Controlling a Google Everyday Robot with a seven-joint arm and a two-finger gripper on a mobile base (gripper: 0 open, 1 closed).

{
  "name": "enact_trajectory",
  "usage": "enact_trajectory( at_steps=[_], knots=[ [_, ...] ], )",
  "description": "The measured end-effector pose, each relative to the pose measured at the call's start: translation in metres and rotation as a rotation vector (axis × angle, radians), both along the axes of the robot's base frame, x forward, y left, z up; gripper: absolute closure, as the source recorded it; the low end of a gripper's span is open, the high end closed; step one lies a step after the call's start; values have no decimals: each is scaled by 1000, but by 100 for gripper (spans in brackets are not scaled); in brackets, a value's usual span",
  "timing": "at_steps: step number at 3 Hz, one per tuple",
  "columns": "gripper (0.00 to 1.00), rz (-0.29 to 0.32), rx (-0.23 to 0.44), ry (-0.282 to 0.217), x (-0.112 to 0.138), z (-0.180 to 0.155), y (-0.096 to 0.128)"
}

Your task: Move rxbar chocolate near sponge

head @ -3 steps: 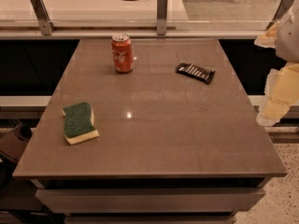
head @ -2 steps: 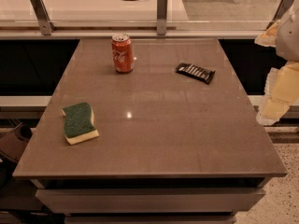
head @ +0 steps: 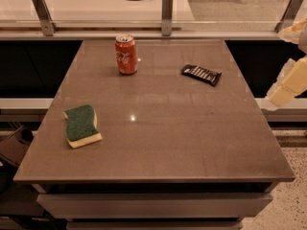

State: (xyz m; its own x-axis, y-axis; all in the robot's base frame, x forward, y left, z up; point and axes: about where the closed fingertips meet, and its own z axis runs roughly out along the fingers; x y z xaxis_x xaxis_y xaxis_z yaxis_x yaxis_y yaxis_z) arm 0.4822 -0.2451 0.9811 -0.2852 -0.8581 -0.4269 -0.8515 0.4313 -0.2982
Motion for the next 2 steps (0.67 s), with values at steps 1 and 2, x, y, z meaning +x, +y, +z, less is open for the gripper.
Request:
enact_trajectory(
  at_steps=[1, 2],
  knots=[
    [0, -34, 127, -72, 36, -9, -6],
    [0, -46, 249, -125, 74, -27, -3]
  ],
)
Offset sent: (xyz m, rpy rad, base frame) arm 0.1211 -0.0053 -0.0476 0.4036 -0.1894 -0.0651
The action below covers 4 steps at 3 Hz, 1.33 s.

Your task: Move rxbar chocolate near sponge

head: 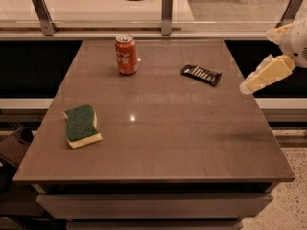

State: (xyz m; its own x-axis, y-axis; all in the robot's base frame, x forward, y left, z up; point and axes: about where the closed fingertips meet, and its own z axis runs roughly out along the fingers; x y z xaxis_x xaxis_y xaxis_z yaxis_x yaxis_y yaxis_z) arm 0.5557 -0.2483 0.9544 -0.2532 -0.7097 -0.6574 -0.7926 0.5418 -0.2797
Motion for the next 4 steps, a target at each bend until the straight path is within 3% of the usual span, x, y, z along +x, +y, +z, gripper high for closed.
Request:
enact_trajectory(
  at_steps=[1, 2, 3, 4],
  knots=[
    [0, -11, 86, 2, 29, -27, 4],
    [0, -27, 153, 35, 49, -53, 5],
    [0, -35, 197, 74, 68, -77, 8],
    [0, -26, 208, 77, 77, -78, 11]
  ],
)
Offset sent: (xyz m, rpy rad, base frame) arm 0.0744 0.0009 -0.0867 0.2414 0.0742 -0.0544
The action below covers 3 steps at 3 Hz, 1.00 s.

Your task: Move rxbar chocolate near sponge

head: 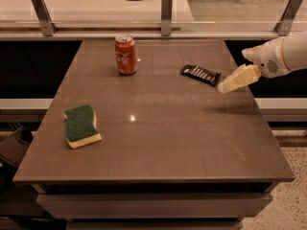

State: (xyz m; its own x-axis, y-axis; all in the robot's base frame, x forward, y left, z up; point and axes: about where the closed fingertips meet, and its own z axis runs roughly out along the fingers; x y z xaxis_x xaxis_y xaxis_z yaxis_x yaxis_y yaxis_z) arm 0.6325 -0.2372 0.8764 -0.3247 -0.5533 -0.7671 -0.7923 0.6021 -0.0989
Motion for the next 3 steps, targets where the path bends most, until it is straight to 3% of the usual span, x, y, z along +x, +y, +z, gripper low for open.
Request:
enact_trajectory(
  at_steps=[3],
  knots=[
    [0, 86, 106, -29, 46, -10, 23]
  ],
)
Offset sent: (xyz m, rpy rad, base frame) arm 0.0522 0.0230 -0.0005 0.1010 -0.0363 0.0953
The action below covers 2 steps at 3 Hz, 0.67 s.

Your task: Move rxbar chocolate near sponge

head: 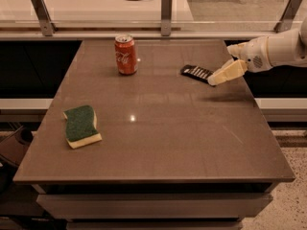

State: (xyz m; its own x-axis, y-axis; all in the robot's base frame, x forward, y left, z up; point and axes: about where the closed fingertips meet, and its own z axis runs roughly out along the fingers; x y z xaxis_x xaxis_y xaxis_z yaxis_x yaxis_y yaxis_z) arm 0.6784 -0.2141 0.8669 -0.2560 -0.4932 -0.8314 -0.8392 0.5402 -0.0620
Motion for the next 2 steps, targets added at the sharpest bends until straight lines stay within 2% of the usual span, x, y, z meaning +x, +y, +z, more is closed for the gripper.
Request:
enact_trajectory(
  at_steps=[1, 2],
  knots=[
    [0, 11, 72, -28, 9, -11, 2],
    [0, -20, 104, -49, 12, -20, 4]
  ],
)
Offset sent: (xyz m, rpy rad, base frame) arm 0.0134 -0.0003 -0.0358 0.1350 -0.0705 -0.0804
